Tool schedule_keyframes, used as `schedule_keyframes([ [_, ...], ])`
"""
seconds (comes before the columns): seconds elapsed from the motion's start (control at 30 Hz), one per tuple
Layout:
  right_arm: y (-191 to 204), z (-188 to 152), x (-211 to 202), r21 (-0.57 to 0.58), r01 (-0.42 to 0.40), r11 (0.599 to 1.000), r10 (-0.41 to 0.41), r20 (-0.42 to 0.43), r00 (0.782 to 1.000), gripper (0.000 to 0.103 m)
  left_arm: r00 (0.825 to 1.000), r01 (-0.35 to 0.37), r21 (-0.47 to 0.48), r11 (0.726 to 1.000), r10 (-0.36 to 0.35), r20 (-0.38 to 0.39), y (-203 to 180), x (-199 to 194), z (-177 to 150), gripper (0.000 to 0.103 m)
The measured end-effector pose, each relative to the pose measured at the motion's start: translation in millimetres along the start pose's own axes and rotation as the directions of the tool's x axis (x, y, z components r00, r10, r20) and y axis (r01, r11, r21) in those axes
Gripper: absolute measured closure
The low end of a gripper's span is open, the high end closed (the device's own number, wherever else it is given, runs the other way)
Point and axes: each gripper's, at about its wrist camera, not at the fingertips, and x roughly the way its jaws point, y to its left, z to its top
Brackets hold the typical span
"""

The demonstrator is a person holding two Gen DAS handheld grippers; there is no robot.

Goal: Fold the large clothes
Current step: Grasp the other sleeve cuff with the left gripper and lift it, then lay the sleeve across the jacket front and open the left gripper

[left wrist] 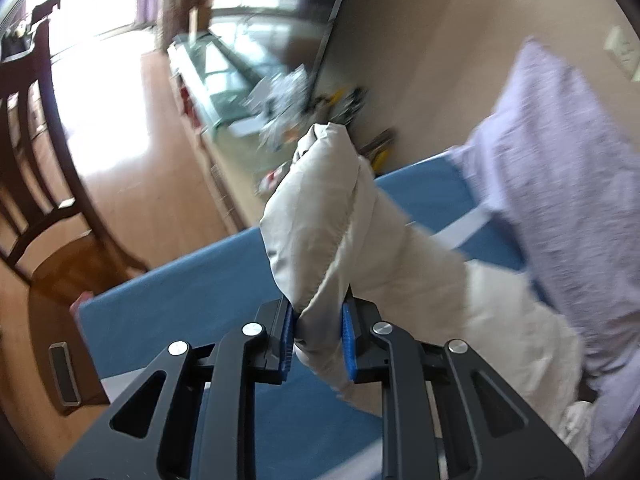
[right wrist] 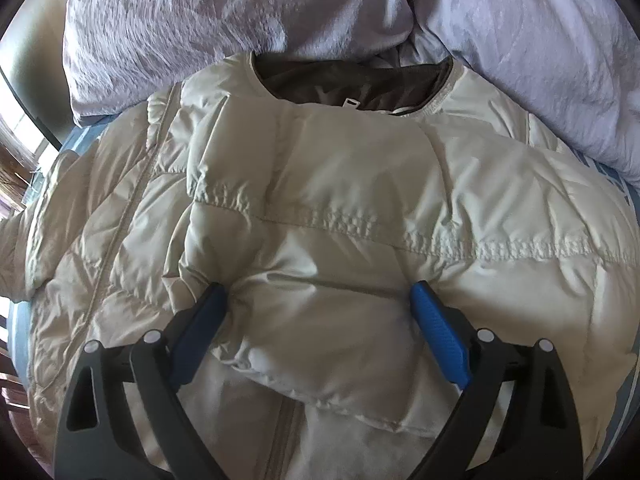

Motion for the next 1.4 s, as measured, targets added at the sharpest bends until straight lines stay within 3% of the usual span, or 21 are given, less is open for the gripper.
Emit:
schedule_keyframes([
  [0.13, -4.0, -6.3, -15.5, 0.002, -0.009, 1.0, 0.009, 0.007, 1.0, 0.01, 0.99, 0.125, 0.065, 0.99, -0.129, 0.065, -38.0, -36.3, 7.2, 0.085],
  [0.3, -12.7, -17.5, -37.5, -0.023, 0.005, 1.0, -0.004, 0.048, 0.999, 0.01, 0.941, 0.305, 0.195, 0.932, -0.326, 0.089, -103.9, -82.9, 0.4, 0.085],
  [0.4, -28.4, -24.1, -52.5, 0.006, 0.008, 1.0, -0.009, 0.077, 0.997, 0.01, 0.901, 0.393, 0.282, 0.876, -0.427, 0.072, -144.7, -106.1, -15.1, 0.085],
  [0.57, -58.2, -32.6, -68.8, 0.079, 0.012, 0.997, -0.021, 0.104, 0.994, 0.01, 0.82, 0.529, 0.405, 0.746, -0.573, -0.014, -208.7, -136.5, -56.3, 0.085],
  [0.73, -88.7, -44.3, -78.6, 0.15, 0.026, 0.988, -0.043, 0.108, 0.993, 0.01, 0.758, 0.625, 0.449, 0.639, -0.634, -0.153, -256.9, -137.6, -102.9, 0.085],
  [0.87, -103.5, -50.8, -83.9, 0.171, 0.029, 0.985, -0.05, 0.118, 0.992, 0.01, 0.743, 0.654, 0.457, 0.602, -0.623, -0.244, -283.0, -125.3, -140.4, 0.086],
  [1.03, -111.9, -54.8, -88.5, 0.169, 0.042, 0.985, -0.064, 0.128, 0.99, 0.01, 0.756, 0.646, 0.503, 0.574, -0.571, -0.32, -302.2, -105.7, -183.3, 0.086],
  [1.4, -118.5, -57.0, -86.1, 0.181, 0.045, 0.982, -0.07, 0.134, 0.989, 0.01, 0.79, 0.611, 0.55, 0.569, -0.402, -0.463, -314.9, -56.9, -261.1, 0.086],
])
